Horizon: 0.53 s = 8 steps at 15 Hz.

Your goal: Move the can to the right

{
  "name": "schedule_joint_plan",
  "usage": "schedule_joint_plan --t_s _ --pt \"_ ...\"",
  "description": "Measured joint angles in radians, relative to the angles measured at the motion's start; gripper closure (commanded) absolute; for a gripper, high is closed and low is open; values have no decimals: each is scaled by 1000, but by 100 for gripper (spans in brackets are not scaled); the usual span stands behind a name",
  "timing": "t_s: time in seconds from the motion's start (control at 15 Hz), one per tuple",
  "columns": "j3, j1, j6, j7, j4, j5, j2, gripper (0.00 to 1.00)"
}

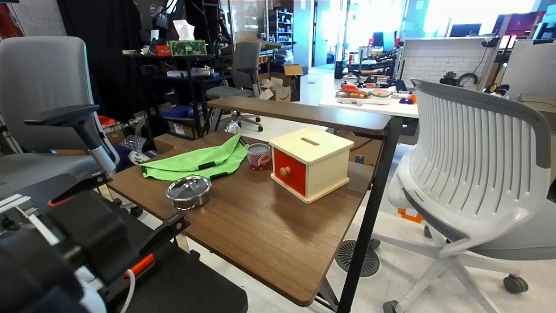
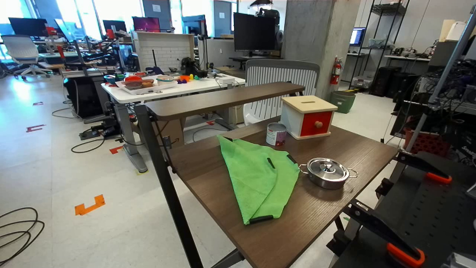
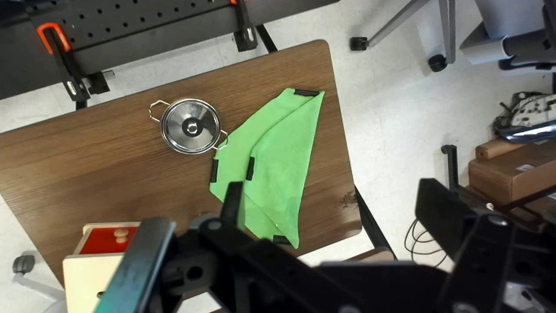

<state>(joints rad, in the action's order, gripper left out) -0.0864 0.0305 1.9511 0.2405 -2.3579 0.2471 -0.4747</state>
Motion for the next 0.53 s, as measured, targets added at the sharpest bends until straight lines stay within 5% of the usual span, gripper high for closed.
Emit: schedule_joint_plan --t_s 0.53 --pt "-1 -4 355 154 41 -39 373 0"
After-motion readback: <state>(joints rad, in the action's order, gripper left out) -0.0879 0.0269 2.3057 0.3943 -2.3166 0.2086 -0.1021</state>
